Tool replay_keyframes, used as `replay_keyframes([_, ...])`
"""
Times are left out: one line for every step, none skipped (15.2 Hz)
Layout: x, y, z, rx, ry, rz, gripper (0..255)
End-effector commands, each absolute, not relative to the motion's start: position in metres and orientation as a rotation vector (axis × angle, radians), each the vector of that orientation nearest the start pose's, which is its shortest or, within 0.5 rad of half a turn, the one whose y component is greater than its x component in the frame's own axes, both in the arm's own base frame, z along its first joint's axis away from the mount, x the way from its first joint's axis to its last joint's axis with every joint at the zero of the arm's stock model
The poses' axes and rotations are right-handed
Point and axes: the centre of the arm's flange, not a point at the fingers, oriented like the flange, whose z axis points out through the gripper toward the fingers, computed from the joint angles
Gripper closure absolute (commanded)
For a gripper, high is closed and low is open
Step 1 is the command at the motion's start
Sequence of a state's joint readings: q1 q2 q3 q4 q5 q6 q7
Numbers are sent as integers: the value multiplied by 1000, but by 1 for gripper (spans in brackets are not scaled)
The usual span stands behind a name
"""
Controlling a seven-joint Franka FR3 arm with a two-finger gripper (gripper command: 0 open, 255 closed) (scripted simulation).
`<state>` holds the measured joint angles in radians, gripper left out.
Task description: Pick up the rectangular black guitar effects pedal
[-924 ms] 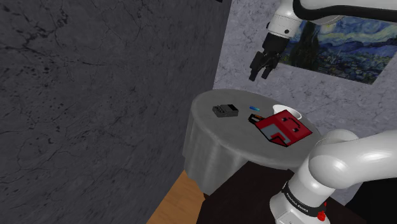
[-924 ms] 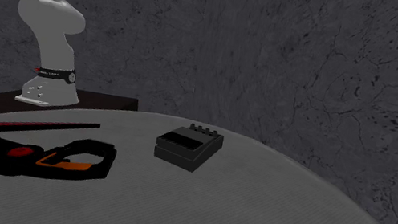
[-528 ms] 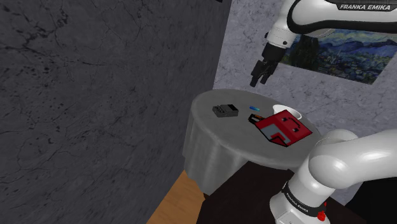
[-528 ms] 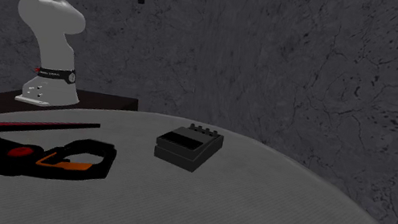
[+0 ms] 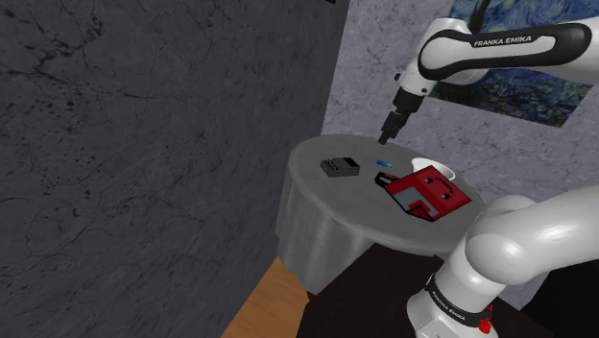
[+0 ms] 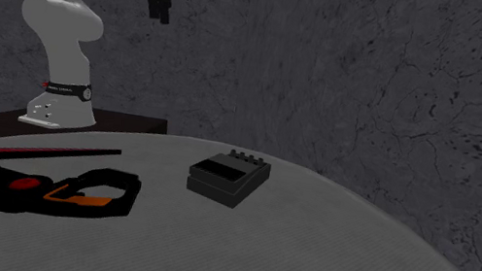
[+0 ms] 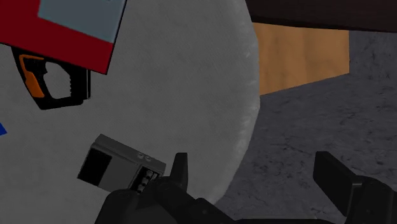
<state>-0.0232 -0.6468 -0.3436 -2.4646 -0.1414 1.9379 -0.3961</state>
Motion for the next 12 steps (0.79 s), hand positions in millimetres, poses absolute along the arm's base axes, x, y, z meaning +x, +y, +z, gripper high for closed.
replay_keyframes([353, -174, 491, -3091, -256, -180, 0])
replay_keyframes([357, -184, 482, -3087, -281, -181, 0])
replay_keyframes([362, -193, 474, -3083, -306, -182, 0])
replay_keyframes([366, -203, 465, -3079, -331, -183, 0])
replay_keyframes([371, -212, 457, -3075, -356, -184, 0])
replay_keyframes([376, -222, 449, -3070, -381, -185, 0])
replay_keyframes([381, -231, 440, -3066, -406, -186, 0])
replay_keyframes([386, -240, 432, -3061, -431, -186, 0])
replay_keyframes([392, -249, 423, -3056, -456, -187, 0])
replay_keyframes([397, -258, 415, -3050, -480, -188, 0])
replay_keyframes([403, -267, 407, -3045, -505, -189, 0])
replay_keyframes([409, -276, 398, -3039, -530, -190, 0])
